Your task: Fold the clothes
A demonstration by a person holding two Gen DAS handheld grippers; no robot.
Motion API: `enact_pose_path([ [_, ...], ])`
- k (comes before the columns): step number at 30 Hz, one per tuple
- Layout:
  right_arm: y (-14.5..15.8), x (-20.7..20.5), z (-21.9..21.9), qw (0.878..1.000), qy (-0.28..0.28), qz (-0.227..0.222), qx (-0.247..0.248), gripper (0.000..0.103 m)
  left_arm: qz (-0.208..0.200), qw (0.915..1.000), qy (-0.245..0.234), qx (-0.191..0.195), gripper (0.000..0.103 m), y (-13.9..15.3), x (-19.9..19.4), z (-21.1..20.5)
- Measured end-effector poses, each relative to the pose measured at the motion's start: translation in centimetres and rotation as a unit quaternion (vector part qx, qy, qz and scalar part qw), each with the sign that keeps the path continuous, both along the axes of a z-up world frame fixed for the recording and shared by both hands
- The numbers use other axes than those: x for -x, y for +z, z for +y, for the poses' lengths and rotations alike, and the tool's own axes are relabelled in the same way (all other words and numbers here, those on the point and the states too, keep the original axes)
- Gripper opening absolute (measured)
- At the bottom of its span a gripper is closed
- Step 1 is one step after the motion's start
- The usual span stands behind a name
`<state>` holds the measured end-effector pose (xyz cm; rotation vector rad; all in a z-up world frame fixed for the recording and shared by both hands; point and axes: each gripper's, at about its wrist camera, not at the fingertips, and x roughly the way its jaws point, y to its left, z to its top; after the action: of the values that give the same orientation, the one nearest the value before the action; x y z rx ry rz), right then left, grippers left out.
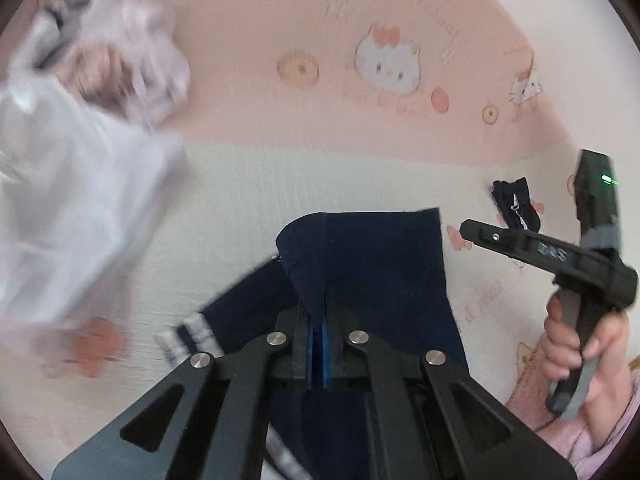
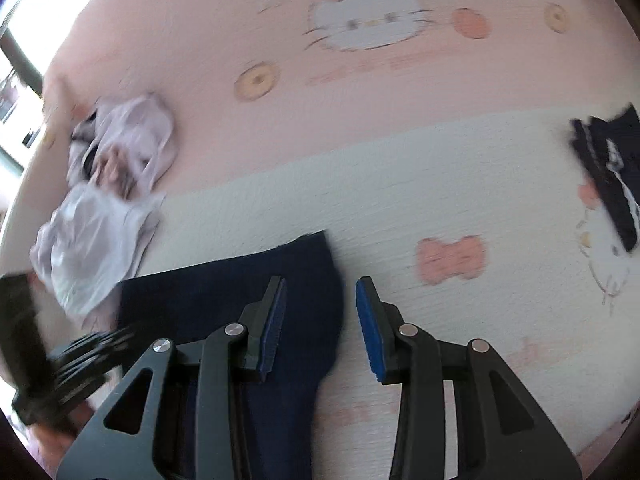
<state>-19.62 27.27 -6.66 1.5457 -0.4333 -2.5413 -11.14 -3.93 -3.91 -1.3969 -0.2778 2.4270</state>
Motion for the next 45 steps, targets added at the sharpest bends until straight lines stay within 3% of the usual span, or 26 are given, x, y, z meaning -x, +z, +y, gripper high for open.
enact_pose_path([
  [4, 0.0, 0.4, -0.1, 1.000, 0.004, 0.001, -0.002, 0.037, -0.002, 0.9995, 0.023, 0.023, 0.003, 0.9, -0.7, -1.1],
  [9, -1.2, 0.5, -3.6, 0.998, 0.060, 0.001, -0.012, 0.037, -0.079, 0.9946, 0.060, 0.027, 0.003, -3.5, 0.6, -2.5],
  [11, -2.1, 0.4, -5.3, 0.995, 0.089, 0.001, -0.042, 0.038, -0.115, 0.9901, 0.075, 0.029, 0.005, -5.3, 1.1, -2.8],
  [14, -3.9, 0.3, -6.8, 0.988, 0.101, -0.010, -0.120, 0.039, -0.105, 0.9905, 0.085, 0.025, 0.008, -4.9, 1.1, -3.1],
  [15, -4.4, 0.3, -6.9, 0.986, 0.098, -0.013, -0.136, 0.039, -0.098, 0.9909, 0.089, 0.024, 0.013, -4.5, 1.1, -3.2],
  [17, -4.1, 0.3, -6.2, 0.991, 0.077, -0.010, -0.113, 0.043, -0.079, 0.9904, 0.110, 0.027, 0.037, -3.7, 0.8, -3.9],
  [18, -4.1, 0.4, -5.9, 0.992, 0.072, -0.011, -0.103, 0.051, -0.073, 0.9896, 0.121, 0.027, 0.058, -3.4, 0.7, -4.4],
  [19, -4.2, 0.5, -5.7, 0.993, 0.067, -0.013, -0.093, 0.057, -0.077, 0.9884, 0.130, 0.017, 0.060, -3.7, 0.6, -4.8],
  [20, -4.2, 0.6, -5.4, 0.994, 0.063, -0.014, -0.083, 0.065, -0.084, 0.9878, 0.131, 0.008, 0.060, -4.0, 0.7, -5.0],
  [23, -4.6, 0.7, -5.2, 0.996, 0.057, -0.020, -0.064, 0.068, -0.105, 0.9875, 0.117, 0.000, 0.051, -5.7, 0.9, -4.2],
  [25, -5.1, 0.7, -5.7, 0.995, 0.067, -0.020, -0.064, 0.054, -0.090, 0.9897, 0.104, 0.040, 0.030, -5.6, 0.8, -2.8],
  [26, -5.0, 0.6, -6.5, 0.994, 0.086, -0.015, -0.073, 0.028, -0.089, 0.9911, 0.089, 0.042, 0.023, -5.5, 1.0, -2.0],
  [27, -4.9, 0.5, -7.2, 0.991, 0.101, -0.009, -0.082, 0.021, -0.089, 0.9924, 0.074, 0.042, 0.012, -5.4, 1.1, -1.3],
  [30, -3.9, 0.0, -7.6, 0.989, 0.103, 0.014, -0.107, 0.013, -0.069, 0.9949, 0.039, 0.062, 0.012, -4.4, 1.7, 0.5],
  [36, -0.8, -0.7, -3.6, 0.995, 0.043, 0.046, -0.074, 0.013, -0.036, 0.9965, -0.012, 0.074, 0.012, -2.5, 4.1, 3.1],
  [40, -3.0, -0.7, -1.8, 0.998, 0.010, 0.009, -0.062, 0.015, -0.066, 0.9934, -0.030, 0.088, 0.016, -4.7, 6.2, 4.1],
  [42, -4.7, -0.1, -1.8, 0.998, 0.007, -0.020, -0.067, 0.032, -0.080, 0.9899, -0.031, 0.113, 0.026, -5.8, 6.7, 4.5],
  [43, -5.1, 0.2, -2.1, 0.997, 0.011, -0.027, -0.073, 0.036, -0.082, 0.9888, -0.029, 0.121, 0.028, -6.0, 6.8, 4.5],
  [45, -3.9, -0.3, -3.2, 0.994, 0.011, 0.006, -0.113, 0.048, -0.079, 0.9878, 0.016, 0.133, 0.035, -4.6, 6.3, 4.1],
])
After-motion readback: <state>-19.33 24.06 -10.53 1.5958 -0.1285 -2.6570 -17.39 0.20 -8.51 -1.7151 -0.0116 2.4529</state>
